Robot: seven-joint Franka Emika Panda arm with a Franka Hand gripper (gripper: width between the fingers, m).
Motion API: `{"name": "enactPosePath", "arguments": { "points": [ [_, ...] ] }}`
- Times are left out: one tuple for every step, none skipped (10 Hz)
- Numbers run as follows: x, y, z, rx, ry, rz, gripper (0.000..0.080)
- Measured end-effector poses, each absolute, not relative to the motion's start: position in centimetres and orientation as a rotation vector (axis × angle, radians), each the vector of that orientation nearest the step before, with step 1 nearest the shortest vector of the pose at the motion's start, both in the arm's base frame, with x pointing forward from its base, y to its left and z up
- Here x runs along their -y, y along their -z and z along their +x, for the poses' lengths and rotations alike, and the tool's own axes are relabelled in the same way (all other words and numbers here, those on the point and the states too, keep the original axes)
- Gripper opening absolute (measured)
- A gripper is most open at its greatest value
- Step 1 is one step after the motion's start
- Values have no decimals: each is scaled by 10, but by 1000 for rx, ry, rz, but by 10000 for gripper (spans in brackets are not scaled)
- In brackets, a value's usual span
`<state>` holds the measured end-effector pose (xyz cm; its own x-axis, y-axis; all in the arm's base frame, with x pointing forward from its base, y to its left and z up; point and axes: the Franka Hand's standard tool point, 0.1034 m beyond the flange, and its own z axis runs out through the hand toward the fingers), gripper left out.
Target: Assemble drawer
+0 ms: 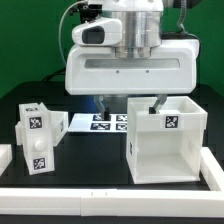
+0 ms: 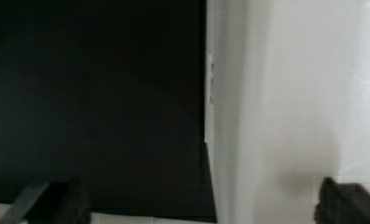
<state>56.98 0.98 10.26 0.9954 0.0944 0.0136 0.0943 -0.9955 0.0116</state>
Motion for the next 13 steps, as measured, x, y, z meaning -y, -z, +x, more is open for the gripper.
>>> {"name": "enactPosePath", "arguments": {
  "points": [
    [-8, -103, 570, -145, -22, 3126, 528],
    [-8, -103, 570, -133, -21, 3127, 528],
    [-8, -103, 570, -133, -21, 3127, 390],
    [-8, -103, 570, -92, -22, 3130, 249],
    [-9, -103, 570, 59, -22, 3133, 249],
    [-9, -102, 570, 129, -22, 3132, 72],
    [-9, -103, 570, 190, -26, 3132, 34],
    [-6, -103, 572, 437, -48, 3107, 34],
    [-4, -103, 571, 691, -51, 3059, 34],
    [-4, -103, 571, 945, -67, 2992, 34],
    [-5, -102, 567, 1176, -56, 2928, 34],
    [-12, -103, 562, 1384, -31, 2859, 34],
    [-22, -103, 558, 1570, -9, 2779, 34]
  ]
}}
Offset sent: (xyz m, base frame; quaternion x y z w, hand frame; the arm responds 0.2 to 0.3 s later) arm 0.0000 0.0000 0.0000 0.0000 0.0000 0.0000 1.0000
